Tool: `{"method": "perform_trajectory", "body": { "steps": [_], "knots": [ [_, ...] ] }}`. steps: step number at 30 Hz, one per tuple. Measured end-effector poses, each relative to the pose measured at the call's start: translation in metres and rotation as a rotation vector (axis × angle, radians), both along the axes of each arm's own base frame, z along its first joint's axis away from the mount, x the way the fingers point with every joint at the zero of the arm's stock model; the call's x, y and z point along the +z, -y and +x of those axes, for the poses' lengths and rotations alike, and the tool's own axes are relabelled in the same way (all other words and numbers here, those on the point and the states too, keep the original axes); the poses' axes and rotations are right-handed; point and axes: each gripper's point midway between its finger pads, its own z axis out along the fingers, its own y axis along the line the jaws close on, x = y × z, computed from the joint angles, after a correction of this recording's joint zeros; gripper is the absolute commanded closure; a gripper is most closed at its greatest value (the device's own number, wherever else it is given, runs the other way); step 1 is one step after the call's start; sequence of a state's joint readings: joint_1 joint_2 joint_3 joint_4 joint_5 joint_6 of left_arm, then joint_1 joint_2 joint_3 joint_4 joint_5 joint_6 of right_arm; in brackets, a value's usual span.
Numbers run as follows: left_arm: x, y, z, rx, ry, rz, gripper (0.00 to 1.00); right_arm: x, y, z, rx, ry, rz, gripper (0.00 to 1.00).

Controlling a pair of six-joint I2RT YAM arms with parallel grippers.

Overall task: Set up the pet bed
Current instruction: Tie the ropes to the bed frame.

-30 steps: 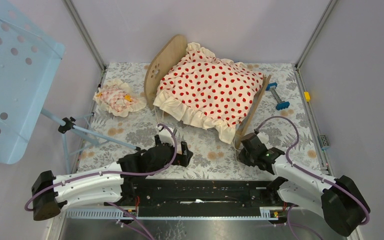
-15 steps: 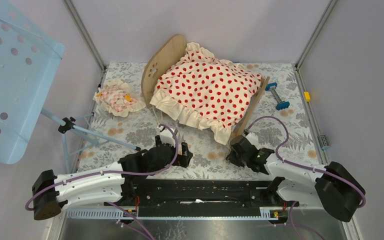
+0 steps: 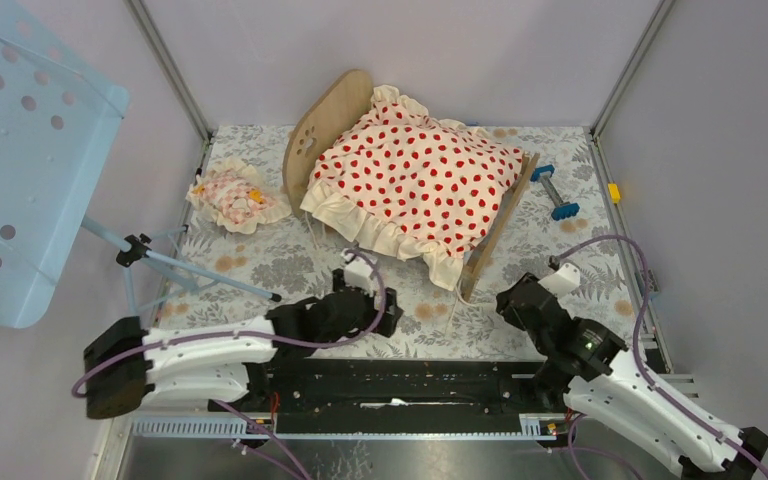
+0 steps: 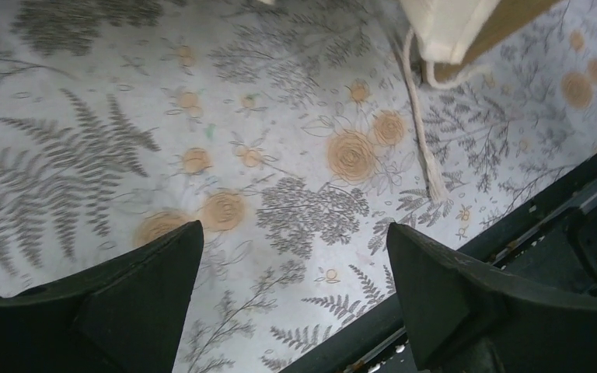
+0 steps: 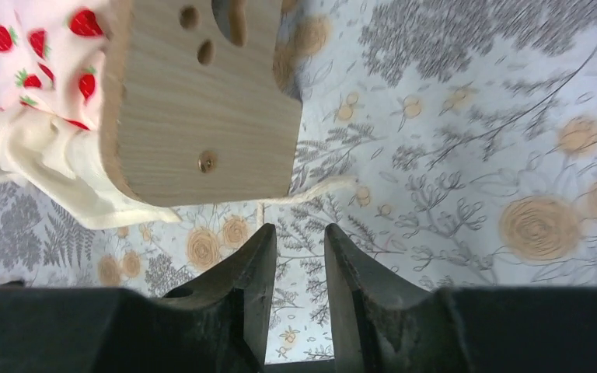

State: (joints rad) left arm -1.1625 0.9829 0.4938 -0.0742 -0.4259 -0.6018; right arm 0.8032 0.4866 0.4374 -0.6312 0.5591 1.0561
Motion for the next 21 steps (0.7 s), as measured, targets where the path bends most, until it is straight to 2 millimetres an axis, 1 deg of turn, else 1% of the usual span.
{"method": "perform_trajectory", "body": {
  "steps": [2, 4, 8, 10, 13, 16, 18, 20, 21],
  "knots": [
    [-0.011, 0.017, -0.002, -0.037, -0.003, 0.038, 0.03, 0.012, 0.008, 0.000, -0.005, 0.013, -0.042, 0.62],
    [-0.020, 0.037, -0.005, -0.076, -0.003, 0.066, 0.03, 0.025, 0.013, 0.002, -0.005, 0.027, -0.074, 0.60],
    [-0.035, 0.077, -0.011, -0.125, 0.008, 0.086, 0.02, 0.047, 0.011, 0.010, 0.006, 0.053, -0.117, 0.53],
    [-0.042, 0.094, -0.013, -0.138, 0.016, 0.092, 0.01, 0.053, 0.011, 0.013, 0.015, 0.058, -0.143, 0.51],
    [-0.049, 0.122, -0.016, -0.148, 0.032, 0.104, 0.01, 0.052, 0.011, 0.018, 0.020, 0.056, -0.187, 0.51],
    [-0.053, 0.152, -0.021, -0.162, 0.048, 0.109, 0.02, 0.046, 0.014, 0.023, 0.016, 0.031, -0.223, 0.50],
    [-0.054, 0.169, -0.025, -0.168, 0.054, 0.109, 0.04, 0.040, 0.019, 0.029, -0.007, 0.004, -0.213, 0.49],
    [-0.057, 0.178, -0.028, -0.171, 0.053, 0.110, 0.06, 0.030, 0.028, 0.037, -0.043, -0.032, -0.193, 0.47],
    [-0.059, 0.179, -0.029, -0.170, 0.050, 0.113, 0.07, 0.024, 0.033, 0.039, -0.060, -0.056, -0.184, 0.46]
  ]
}}
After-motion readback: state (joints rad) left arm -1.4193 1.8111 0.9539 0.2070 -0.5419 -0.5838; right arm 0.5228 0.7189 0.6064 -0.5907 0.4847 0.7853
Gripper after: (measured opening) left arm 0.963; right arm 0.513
